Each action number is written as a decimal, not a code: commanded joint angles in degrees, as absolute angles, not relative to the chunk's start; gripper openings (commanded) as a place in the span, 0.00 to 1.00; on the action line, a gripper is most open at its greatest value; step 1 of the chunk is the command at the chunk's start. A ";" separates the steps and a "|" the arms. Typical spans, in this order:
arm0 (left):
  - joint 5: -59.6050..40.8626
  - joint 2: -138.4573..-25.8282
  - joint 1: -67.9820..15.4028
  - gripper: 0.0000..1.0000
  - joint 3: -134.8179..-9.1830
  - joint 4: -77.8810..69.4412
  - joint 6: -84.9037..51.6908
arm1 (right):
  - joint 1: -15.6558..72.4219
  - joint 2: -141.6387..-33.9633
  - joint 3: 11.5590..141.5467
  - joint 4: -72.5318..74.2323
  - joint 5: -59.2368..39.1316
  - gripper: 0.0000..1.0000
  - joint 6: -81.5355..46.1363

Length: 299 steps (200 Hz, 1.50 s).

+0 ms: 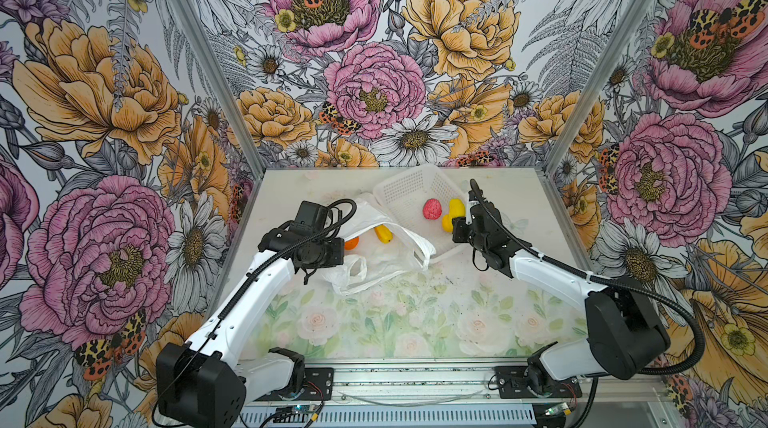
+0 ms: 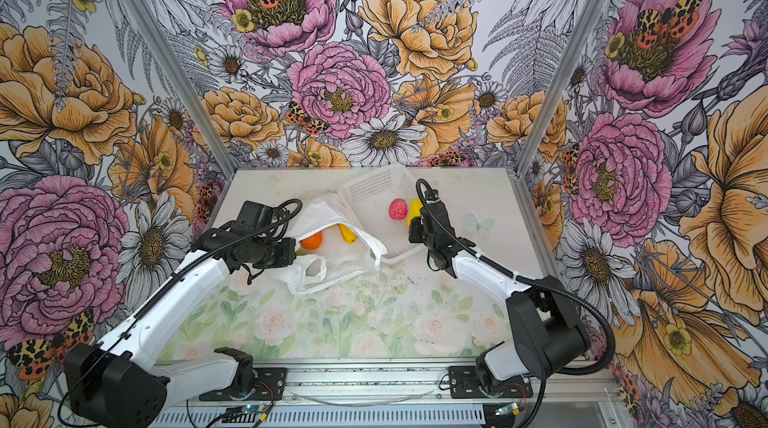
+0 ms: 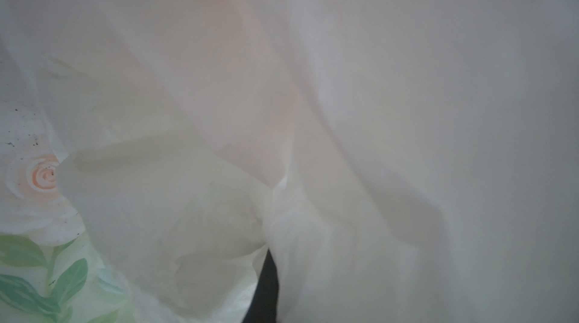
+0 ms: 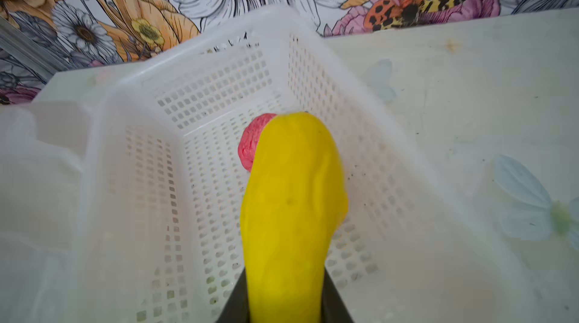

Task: Untie the knot of the plastic bag and take out the fruit
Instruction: 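Lift the long yellow fruit out with the right gripper over the basket, then lower the long yellow fruit into the basket and open the right gripper, then move the right gripper back over the bag opening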

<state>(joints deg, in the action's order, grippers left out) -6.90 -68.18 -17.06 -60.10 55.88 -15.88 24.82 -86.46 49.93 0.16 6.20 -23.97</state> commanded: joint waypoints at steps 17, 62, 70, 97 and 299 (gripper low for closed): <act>-6.30 -68.02 -16.75 0.00 -59.41 54.36 -15.44 | 23.40 -94.89 55.68 -2.41 2.38 0.20 -23.34; -6.31 -68.01 -16.78 0.00 -59.41 54.41 -15.44 | 22.86 -100.28 58.46 -3.09 2.81 0.22 -23.03; -6.27 -67.94 -16.74 0.00 -59.37 54.41 -15.45 | 22.77 -100.91 58.93 -3.47 2.89 0.24 -23.07; -6.23 -67.85 -16.82 0.00 -59.41 54.41 -15.39 | 22.68 -100.93 58.93 -3.60 3.61 0.42 -23.12; -6.33 -67.92 -16.82 0.00 -59.41 54.42 -15.39 | 47.44 -52.08 42.14 4.43 4.26 0.57 -11.18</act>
<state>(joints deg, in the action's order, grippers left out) -6.90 -68.18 -17.02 -60.03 55.90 -15.88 41.10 -52.84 42.28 2.94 4.23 -16.60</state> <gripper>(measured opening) 0.050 0.579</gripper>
